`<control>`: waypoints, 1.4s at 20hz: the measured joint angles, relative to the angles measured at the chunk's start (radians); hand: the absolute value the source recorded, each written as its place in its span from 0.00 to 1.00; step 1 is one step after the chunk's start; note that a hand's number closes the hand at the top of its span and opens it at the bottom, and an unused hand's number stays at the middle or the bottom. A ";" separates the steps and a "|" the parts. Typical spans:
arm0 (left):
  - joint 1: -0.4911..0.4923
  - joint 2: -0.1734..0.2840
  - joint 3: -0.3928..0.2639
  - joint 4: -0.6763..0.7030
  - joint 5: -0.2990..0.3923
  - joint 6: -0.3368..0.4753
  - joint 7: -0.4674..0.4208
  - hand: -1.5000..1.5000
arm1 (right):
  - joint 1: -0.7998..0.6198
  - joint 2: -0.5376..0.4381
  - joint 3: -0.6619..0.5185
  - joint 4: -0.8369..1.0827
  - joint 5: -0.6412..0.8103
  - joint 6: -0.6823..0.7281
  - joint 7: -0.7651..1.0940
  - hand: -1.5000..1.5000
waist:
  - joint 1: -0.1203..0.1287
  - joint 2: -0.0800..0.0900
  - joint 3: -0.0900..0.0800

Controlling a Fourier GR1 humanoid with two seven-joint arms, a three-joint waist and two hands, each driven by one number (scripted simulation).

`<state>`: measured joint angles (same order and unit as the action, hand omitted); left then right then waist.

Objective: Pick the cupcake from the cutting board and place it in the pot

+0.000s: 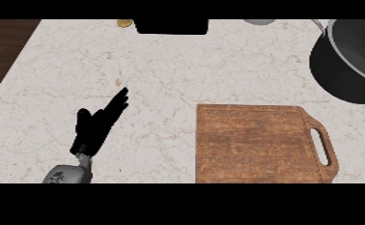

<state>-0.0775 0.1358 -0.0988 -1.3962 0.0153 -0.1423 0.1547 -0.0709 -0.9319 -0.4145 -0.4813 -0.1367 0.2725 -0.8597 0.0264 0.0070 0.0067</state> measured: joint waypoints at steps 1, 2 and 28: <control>-0.004 0.009 0.010 0.007 0.007 -0.009 0.000 0.50 | -0.019 -0.011 0.004 0.013 0.015 -0.015 -0.013 1.00 | -0.001 0.000 -0.001; -0.006 0.009 0.011 0.006 0.005 -0.008 0.001 0.50 | -0.045 -0.026 0.008 0.028 0.028 -0.024 -0.018 1.00 | -0.002 0.000 -0.001; -0.033 -0.018 0.015 0.030 -0.018 -0.019 -0.004 0.50 | -0.680 -0.015 0.360 0.107 0.504 -0.232 0.389 1.00 | 0.016 0.005 -0.006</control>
<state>-0.1107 0.1176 -0.0842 -1.3662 -0.0028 -0.1617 0.1510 -0.7511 -0.9468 -0.0542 -0.3743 0.3672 0.0404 -0.4703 0.0425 0.0116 0.0012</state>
